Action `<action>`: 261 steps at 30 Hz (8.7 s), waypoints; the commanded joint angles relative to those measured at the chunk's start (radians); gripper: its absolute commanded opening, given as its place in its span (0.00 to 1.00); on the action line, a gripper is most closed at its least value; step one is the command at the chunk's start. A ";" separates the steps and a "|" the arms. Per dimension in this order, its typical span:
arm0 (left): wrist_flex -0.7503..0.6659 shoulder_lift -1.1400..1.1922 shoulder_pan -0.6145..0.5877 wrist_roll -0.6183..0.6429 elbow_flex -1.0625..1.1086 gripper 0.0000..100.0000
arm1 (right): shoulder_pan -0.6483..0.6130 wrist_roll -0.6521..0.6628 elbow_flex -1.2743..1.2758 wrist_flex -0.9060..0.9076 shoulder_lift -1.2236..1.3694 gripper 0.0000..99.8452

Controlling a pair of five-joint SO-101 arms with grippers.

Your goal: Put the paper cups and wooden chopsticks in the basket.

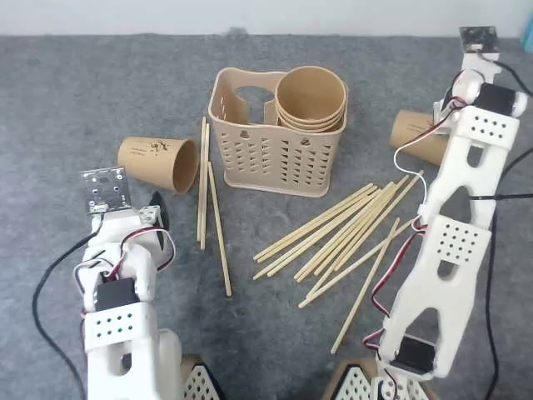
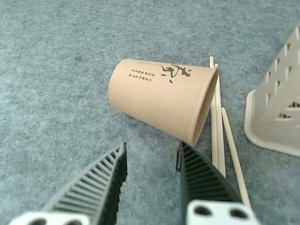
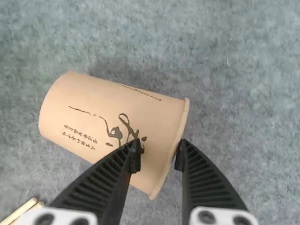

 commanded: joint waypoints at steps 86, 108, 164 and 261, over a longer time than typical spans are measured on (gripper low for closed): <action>-0.051 -0.021 0.028 -0.014 0.004 0.17 | 0.921 0.669 1.531 -0.328 -0.924 0.01; -0.051 -0.021 0.025 -0.014 0.004 0.17 | 0.763 -0.003 2.225 -1.013 -1.411 0.01; -0.074 -0.021 0.026 -0.017 0.013 0.17 | 0.213 -0.206 0.522 -0.077 -0.552 0.15; -0.072 -0.021 0.025 -0.048 0.015 0.17 | -0.441 -0.078 0.502 0.059 -0.957 0.19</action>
